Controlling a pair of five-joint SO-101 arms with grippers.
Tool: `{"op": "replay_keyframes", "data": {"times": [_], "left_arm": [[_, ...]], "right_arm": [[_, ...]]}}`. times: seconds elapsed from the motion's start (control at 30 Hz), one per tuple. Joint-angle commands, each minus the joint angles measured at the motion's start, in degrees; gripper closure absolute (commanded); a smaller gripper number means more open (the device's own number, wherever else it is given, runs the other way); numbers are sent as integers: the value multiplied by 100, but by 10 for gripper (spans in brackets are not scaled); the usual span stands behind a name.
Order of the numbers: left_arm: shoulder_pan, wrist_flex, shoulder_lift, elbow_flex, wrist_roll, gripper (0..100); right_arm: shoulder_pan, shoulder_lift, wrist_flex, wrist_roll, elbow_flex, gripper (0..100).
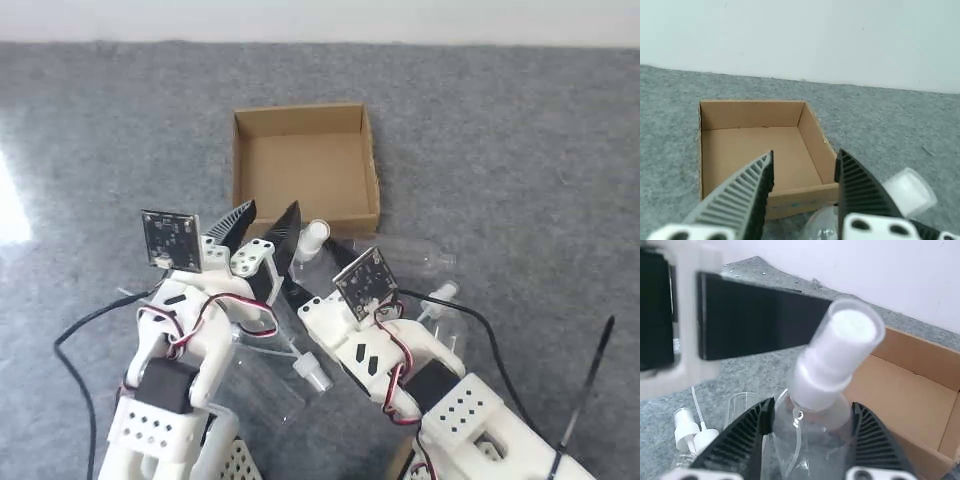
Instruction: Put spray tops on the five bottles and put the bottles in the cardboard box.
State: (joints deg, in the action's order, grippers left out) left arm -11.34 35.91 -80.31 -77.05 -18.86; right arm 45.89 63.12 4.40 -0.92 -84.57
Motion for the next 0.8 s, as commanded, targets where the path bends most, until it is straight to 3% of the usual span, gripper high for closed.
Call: {"op": "replay_keyframes", "data": {"times": [0.0, 0.77], "left_arm": [[-70, 26, 53, 31, 62, 813], [-185, 220, 9, 75, 264, 813]], "right_arm": [[31, 251, -163, -26, 211, 868], [22, 251, -163, -26, 211, 868]]}}
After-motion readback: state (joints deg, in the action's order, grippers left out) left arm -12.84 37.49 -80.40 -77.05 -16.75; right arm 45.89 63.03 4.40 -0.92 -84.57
